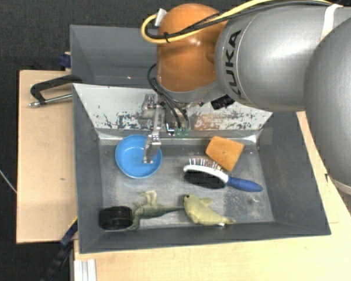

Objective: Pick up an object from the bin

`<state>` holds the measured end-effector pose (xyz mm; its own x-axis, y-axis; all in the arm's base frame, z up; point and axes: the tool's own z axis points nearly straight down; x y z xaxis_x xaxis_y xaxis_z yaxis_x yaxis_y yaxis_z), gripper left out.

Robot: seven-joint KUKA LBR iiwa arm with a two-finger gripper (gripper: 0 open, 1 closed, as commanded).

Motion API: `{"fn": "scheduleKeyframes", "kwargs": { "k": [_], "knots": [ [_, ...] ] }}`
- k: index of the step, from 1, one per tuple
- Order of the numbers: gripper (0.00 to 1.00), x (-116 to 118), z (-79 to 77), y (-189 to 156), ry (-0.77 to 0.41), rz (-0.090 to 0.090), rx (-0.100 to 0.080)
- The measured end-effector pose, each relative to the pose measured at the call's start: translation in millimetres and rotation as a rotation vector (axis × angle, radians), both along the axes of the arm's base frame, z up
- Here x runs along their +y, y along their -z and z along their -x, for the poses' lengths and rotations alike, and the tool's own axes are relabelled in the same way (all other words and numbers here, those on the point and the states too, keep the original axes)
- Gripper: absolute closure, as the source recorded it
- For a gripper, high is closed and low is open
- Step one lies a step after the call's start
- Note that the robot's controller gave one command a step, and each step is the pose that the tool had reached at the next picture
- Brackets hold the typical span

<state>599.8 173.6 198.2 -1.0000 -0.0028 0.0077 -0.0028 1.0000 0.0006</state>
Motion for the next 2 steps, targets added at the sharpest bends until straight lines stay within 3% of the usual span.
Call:
{"fn": "scheduleKeyframes", "kwargs": {
  "k": [1,2],
  "knots": [
    [0.0,-38.9,4.7,123.9,-0.24,-0.004,-0.012],
    [1.0,-33.7,6.5,120.3,-0.245,-0.01,-0.003]
  ]
}}
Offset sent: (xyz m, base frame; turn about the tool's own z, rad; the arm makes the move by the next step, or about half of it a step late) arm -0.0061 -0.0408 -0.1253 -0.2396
